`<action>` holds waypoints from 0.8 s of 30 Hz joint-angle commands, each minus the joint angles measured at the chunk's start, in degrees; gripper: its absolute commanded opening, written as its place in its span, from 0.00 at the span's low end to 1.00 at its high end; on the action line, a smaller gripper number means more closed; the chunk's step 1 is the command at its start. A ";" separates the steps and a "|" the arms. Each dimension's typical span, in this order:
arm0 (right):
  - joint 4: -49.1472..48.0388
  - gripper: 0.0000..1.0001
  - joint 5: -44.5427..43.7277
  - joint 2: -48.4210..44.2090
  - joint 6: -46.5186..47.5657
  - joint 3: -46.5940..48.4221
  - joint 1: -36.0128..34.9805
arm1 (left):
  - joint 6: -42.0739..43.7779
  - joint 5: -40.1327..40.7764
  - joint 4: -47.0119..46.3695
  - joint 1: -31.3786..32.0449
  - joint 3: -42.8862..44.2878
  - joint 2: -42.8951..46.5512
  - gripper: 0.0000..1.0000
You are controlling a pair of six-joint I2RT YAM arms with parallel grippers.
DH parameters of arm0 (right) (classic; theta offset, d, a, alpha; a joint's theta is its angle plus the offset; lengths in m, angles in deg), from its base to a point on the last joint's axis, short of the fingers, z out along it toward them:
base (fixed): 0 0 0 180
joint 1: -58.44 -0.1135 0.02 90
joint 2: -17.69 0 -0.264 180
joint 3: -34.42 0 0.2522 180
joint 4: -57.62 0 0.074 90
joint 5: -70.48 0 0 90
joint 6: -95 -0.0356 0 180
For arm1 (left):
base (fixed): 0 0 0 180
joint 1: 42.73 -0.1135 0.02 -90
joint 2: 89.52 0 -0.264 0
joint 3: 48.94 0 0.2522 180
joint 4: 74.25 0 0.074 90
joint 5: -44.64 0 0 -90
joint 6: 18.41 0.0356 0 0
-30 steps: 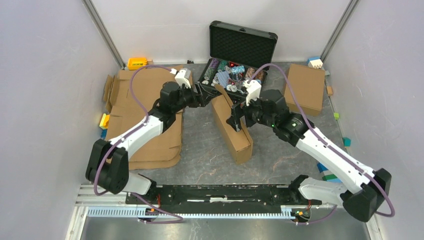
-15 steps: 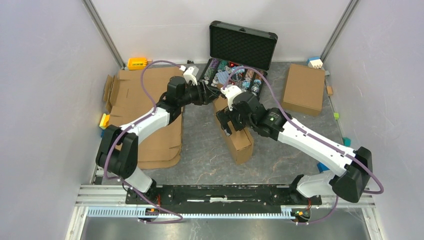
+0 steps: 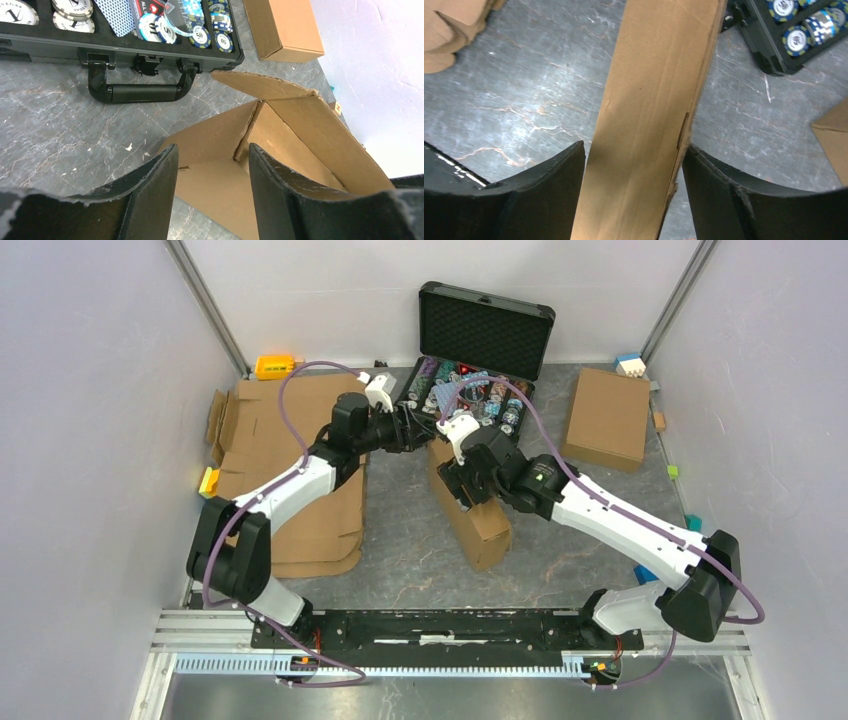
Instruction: Fold the paper box
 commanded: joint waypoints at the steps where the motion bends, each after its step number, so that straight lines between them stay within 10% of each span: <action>1: 6.70 0.72 -2.46 -0.50 1.86 -0.17 -0.17 | 3.20 0.98 3.72 -0.25 0.23 5.15 0.61; 17: 8.68 0.61 8.05 -7.80 8.26 -2.17 0.29 | 11.39 -8.81 -0.86 -1.34 -3.43 10.32 0.70; 24: 10.37 0.81 7.98 -12.12 10.60 -4.65 0.45 | 17.68 -18.36 -4.32 -1.73 -3.94 8.32 0.74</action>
